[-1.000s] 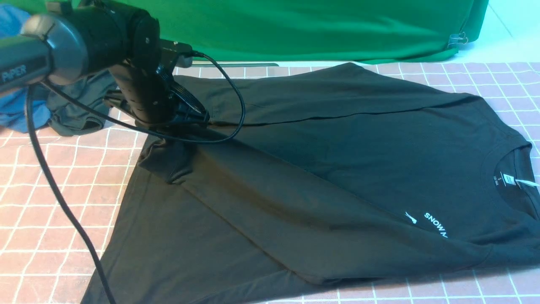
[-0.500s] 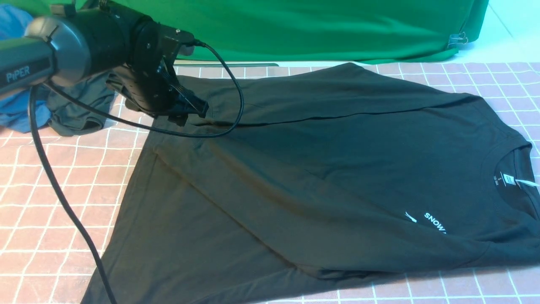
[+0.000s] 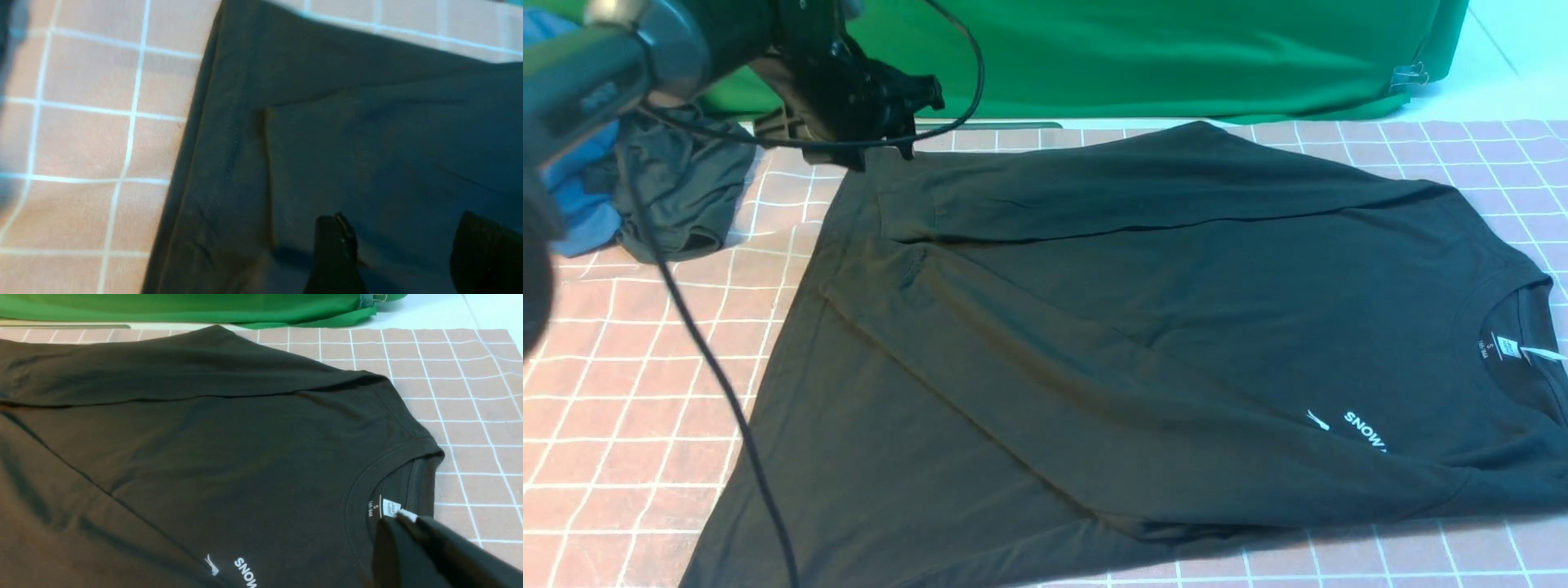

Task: Fold a long-sleeved shirt over a pink coffee tablecloth.
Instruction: 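Grab the top left corner of the dark shirt with the left gripper, then fold the left side of the dark shirt inward over its body with the left gripper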

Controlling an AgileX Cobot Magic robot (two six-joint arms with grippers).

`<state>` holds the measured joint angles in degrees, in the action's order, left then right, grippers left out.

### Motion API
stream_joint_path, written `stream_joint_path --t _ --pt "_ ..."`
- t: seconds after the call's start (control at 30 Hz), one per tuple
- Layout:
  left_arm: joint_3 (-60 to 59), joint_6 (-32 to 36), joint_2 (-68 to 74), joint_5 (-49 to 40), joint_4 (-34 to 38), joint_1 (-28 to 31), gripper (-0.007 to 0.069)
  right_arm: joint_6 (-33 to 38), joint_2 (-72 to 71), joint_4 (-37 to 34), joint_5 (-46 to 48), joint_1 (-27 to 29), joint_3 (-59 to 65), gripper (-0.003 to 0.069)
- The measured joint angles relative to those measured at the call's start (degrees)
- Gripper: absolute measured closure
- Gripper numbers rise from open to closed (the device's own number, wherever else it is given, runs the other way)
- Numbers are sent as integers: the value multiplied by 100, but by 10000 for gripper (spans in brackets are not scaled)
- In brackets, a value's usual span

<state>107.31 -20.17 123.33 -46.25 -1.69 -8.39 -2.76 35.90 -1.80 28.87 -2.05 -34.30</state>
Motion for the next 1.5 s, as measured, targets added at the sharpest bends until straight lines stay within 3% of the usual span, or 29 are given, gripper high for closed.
stream_joint_path --t 0.57,0.67,0.77,0.87,1.1,1.5 --pt "539 168 1131 6 50 66 242 0 0 0 0 0 0 568" --pt "546 390 1146 11 50 66 312 0 0 0 0 0 0 568" --pt "557 618 1163 71 84 71 488 0 0 0 -6 0 0 567" --pt "653 720 1182 33 91 71 575 0 0 0 -6 0 0 562" --pt "1164 750 1130 -394 169 71 579 5 0 0 18 0 0 557" --pt "1920 905 491 -2152 558 66 579 13 0 0 19 0 0 550"
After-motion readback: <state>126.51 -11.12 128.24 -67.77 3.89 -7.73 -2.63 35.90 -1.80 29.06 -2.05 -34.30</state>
